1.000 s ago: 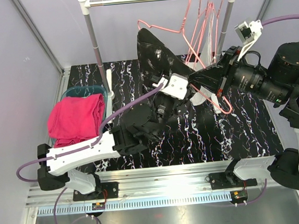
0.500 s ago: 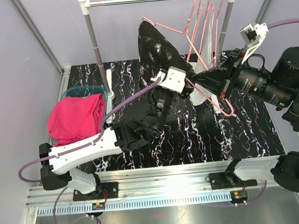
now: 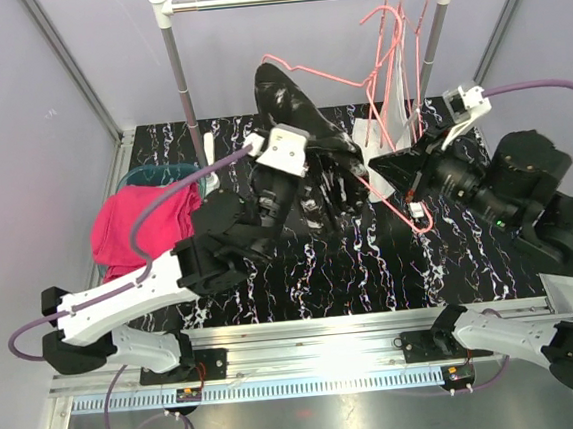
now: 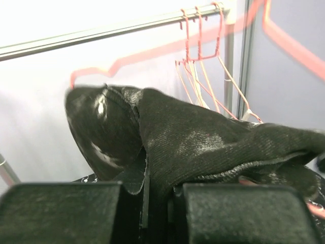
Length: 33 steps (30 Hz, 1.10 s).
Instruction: Remove the trousers from the hanger
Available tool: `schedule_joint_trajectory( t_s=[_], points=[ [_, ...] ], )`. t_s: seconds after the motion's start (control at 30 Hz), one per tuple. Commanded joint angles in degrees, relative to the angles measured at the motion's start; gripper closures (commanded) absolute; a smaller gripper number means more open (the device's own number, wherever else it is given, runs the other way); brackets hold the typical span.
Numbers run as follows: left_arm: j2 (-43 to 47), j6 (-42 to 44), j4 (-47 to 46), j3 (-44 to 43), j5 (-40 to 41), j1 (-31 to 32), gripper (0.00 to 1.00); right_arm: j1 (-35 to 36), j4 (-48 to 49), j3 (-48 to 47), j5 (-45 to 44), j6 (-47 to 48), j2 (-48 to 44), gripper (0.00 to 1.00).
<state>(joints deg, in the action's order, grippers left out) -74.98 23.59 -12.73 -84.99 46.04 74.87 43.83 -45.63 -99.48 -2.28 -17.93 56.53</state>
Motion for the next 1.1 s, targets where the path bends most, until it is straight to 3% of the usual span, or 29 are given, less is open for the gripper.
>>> schedule_joint_trajectory(
  t_s=[0.0,0.5,0.67,0.8,0.9,1.07],
  points=[
    [5.37,-1.27,-7.57,-1.58,-2.18,-0.34,1.0,0.02,7.3,5.34,-6.76,0.62,-2.39,1.0],
    [10.99,-0.13,-1.07,-5.53,-2.45,-0.25,1.0,0.02,11.96,27.76,-7.21,-3.95,-5.91,1.0],
    [10.38,7.85,0.08,-8.87,3.25,-0.25,1.0,0.02,12.58,29.87,-6.77,-3.07,-5.38,1.0],
    [8.63,20.07,-4.22,-9.76,11.95,-1.39,1.0,0.02,12.49,29.17,-8.08,-1.76,-6.08,1.0],
    [9.67,23.08,-4.59,-8.71,16.7,-5.6,1.0,0.02,11.79,27.25,-8.44,-0.7,-6.52,1.0],
    [15.63,15.26,4.72,-1.6,20.49,-18.34,1.0,0.02,9.15,23.29,-9.32,0.44,-7.49,1.0]
  ],
)
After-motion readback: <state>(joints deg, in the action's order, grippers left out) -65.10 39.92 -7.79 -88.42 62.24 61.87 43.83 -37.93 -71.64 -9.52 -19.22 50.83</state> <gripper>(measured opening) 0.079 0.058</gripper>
